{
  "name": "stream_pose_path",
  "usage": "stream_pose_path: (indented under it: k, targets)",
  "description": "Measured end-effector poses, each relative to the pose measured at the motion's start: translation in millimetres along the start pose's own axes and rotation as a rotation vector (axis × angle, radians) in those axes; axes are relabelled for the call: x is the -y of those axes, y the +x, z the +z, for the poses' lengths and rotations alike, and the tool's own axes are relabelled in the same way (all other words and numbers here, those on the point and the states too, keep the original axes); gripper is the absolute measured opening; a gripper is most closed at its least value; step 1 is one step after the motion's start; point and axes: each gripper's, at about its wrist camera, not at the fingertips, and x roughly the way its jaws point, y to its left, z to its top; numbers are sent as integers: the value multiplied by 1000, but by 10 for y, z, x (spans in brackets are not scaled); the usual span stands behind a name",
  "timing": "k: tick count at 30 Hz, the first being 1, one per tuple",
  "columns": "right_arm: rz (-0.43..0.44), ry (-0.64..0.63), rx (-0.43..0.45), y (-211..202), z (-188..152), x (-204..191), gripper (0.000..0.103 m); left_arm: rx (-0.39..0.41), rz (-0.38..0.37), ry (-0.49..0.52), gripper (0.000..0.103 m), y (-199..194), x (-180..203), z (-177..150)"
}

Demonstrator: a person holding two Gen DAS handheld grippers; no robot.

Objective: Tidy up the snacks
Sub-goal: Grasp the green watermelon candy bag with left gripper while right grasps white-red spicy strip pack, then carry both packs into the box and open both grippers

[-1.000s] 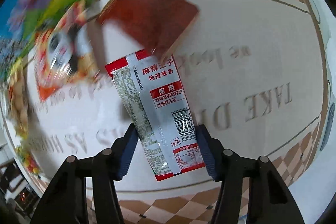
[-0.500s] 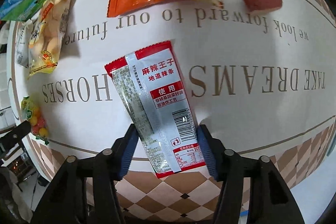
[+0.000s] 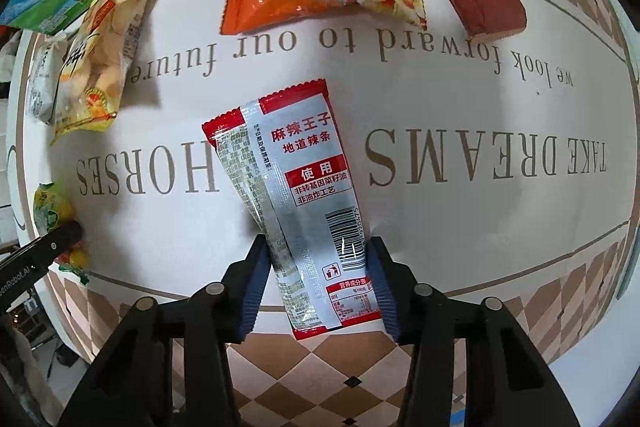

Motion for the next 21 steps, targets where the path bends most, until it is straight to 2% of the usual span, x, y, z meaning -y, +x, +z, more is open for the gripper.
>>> stream_pose_path:
  k: [6, 9, 12, 16, 18, 21]
  targets:
    - [76, 22, -9, -105, -246, -124, 47, 35, -44, 41, 50, -273, 222, -12]
    - [139, 28, 9, -384, -298, -193, 47, 82, -92, 68, 50, -640, 339, -11]
    - [211, 34, 51, -760, -272, -215, 47, 162, -143, 97, 50, -1136, 475, 98]
    - [312, 46, 155, -1410, -14, -232, 47, 240, -213, 138, 50, -1701, 602, 515]
    - [361, 49, 199, -1706, 188, -259, 47, 263, -228, 156, 50, -1919, 647, 830]
    - [398, 47, 260, -2095, 617, -275, 47, 285, -210, 178, 50, -2127, 719, 1205]
